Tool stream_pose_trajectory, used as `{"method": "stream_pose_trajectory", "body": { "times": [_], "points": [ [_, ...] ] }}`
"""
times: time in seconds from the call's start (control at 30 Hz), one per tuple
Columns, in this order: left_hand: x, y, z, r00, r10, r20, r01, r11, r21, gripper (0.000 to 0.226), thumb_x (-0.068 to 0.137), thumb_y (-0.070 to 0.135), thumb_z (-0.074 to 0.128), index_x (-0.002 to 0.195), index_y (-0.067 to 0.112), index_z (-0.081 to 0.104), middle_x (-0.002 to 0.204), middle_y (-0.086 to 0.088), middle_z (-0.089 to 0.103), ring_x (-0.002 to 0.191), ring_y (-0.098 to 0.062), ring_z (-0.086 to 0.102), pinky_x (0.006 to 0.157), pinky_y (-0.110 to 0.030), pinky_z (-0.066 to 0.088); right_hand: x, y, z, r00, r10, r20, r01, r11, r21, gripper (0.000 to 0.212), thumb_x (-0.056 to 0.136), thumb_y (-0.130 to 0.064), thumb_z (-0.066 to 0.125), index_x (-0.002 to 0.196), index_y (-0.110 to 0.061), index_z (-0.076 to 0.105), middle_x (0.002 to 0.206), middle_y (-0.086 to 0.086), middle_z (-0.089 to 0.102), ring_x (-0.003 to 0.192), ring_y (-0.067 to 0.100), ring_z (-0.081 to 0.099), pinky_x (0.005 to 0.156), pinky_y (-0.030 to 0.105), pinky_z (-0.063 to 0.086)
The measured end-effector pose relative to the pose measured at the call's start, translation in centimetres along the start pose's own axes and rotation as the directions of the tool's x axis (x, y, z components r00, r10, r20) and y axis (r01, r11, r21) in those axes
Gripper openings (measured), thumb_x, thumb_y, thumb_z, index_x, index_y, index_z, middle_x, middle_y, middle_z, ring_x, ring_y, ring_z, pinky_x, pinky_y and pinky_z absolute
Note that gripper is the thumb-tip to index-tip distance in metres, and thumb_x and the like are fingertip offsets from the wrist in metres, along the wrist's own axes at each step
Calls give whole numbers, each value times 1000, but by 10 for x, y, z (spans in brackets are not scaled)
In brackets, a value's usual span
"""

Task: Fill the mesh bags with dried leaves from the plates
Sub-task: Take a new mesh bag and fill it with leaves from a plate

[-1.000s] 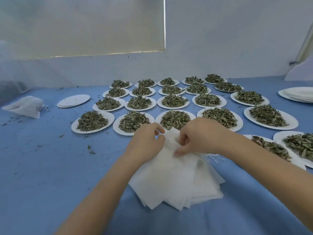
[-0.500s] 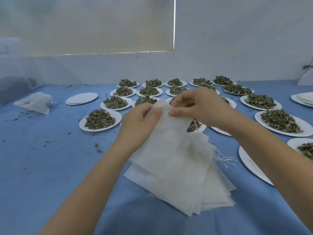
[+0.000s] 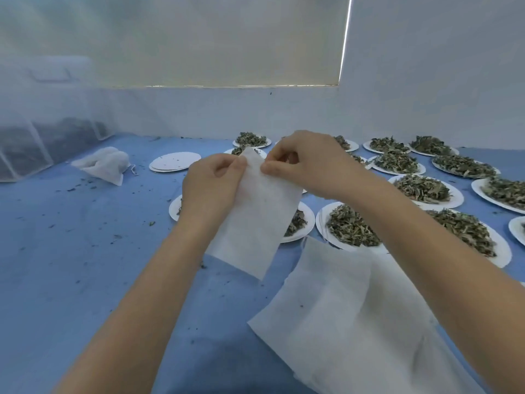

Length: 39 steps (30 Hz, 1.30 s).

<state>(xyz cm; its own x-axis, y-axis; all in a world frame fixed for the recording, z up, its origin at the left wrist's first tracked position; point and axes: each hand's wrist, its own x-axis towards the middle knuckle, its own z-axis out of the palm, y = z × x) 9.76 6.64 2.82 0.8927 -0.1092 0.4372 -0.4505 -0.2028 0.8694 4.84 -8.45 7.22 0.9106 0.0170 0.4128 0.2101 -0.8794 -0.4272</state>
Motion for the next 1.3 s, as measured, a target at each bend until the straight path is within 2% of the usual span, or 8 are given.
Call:
{"method": "stream_pose_trajectory", "body": {
  "times": [0.13,0.27,0.53,0.7,0.87,1.1,1.2,1.3],
  "points": [
    [8,-7,-5,1000,17,-13,-16,998,59,19,88,32,58,70,33,64,62,13,60,59,0,51,57,-22,35,17,-4,16,993,56,108,-52,998,-32,40,79,-63,57,84,-24,67,68,-12,51,60,1,47,51,19,31],
    [19,-14,-12,1000,-3,-2,3,998,69,14,87,35,59,74,36,65,83,6,69,79,-12,60,69,-28,43,31,-2,27,991,92,92,-95,995,31,29,81,-51,64,84,-22,64,68,-15,48,60,-1,44,53,18,29],
    [33,-21,-16,1000,8,-30,-6,997,72,15,88,36,58,74,41,61,85,19,63,90,-14,57,78,-29,44,38,0,44,990,136,34,-140,946,292,17,86,-41,61,78,-27,65,69,-14,60,61,-4,50,53,15,31],
    [35,-20,-9,999,44,-3,-44,999,1,9,90,32,58,87,31,66,91,11,67,96,-19,60,86,-39,47,34,2,43,995,103,17,-103,938,330,32,82,-42,66,78,-10,70,54,-11,51,49,2,41,49,18,28],
    [33,-24,1,998,61,36,-60,998,-17,9,90,33,58,85,37,65,94,13,68,101,-10,59,90,-32,45,30,1,39,999,18,35,-27,963,267,35,88,-33,61,88,1,68,68,18,58,58,17,45,57,26,28],
    [29,-20,5,977,205,55,-210,971,118,18,91,27,55,84,42,62,86,29,63,95,5,55,93,-20,40,29,4,38,977,112,184,-165,939,303,37,95,-31,50,72,-2,54,48,0,41,46,5,35,52,25,27],
    [24,-21,-1,854,502,141,-506,734,453,40,79,29,45,115,21,61,122,7,56,118,-12,45,106,-41,25,27,7,41,953,158,259,-276,806,523,30,97,-20,45,93,8,53,85,29,56,71,26,51,74,40,44],
    [15,-23,-1,783,527,331,-622,663,416,83,66,48,49,139,10,37,143,-4,37,134,-16,26,112,-46,13,25,1,43,917,103,385,-386,470,794,20,96,-12,37,105,-6,55,89,15,55,76,25,58,72,35,50]
  ]
}}
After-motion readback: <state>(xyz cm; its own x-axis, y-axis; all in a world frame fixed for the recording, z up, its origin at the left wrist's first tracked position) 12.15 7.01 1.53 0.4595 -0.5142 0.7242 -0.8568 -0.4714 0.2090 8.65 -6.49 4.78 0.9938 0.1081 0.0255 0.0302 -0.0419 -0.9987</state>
